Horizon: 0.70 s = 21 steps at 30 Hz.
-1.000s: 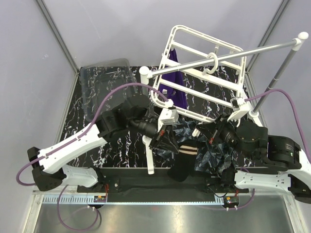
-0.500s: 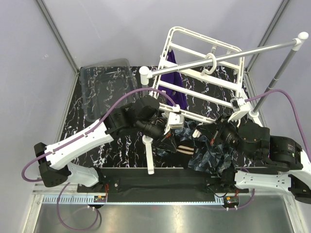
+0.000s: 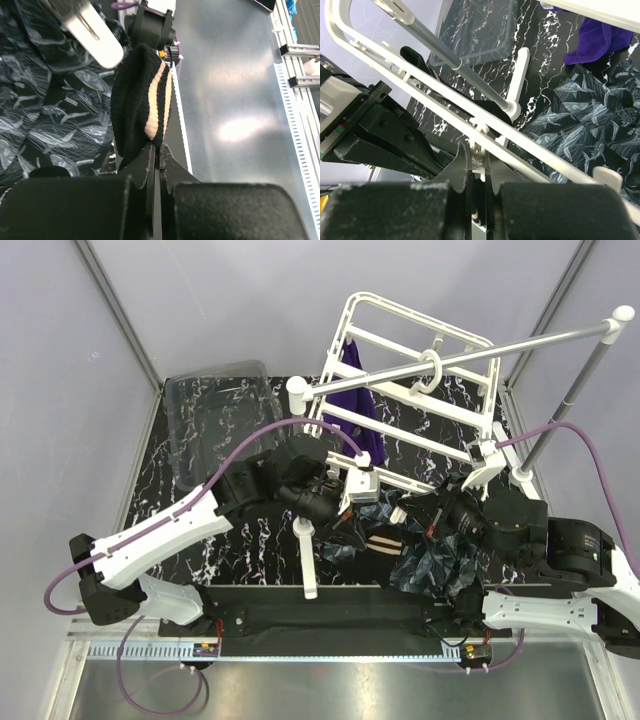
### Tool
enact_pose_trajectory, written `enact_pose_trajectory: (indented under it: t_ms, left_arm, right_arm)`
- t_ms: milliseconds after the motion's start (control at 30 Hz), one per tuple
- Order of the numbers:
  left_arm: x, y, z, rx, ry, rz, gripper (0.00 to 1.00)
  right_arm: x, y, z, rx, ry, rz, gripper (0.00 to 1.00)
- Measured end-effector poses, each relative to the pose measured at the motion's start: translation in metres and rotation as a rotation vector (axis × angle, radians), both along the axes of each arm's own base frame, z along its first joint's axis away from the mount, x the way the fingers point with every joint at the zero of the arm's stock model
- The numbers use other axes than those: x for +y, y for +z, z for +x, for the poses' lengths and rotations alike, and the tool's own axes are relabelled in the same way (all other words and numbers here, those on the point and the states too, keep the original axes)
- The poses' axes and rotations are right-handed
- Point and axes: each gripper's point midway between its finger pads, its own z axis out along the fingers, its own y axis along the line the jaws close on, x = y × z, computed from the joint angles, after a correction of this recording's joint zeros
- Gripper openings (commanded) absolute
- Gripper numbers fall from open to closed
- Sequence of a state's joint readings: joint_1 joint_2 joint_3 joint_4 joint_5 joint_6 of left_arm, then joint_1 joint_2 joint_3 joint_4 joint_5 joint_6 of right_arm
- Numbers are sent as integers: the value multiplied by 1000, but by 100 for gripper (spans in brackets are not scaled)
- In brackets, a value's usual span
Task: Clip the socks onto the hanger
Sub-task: Clamp the sock onto the hanger.
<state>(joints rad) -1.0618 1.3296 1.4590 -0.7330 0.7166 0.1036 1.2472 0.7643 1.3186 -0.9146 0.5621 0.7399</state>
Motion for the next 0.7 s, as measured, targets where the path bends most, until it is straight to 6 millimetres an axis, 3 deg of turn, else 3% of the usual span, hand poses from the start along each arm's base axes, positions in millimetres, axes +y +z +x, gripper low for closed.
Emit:
enact_pose_trajectory:
  t_ms: [267, 700]
  left_arm:
    - [-9, 14, 13, -43, 41, -21, 0]
    - [-10, 13, 32, -88, 161, 5, 0]
  right_arm:
    - [3, 1, 0, 2, 7, 4, 0]
    - [5, 3, 0, -3, 7, 18, 0]
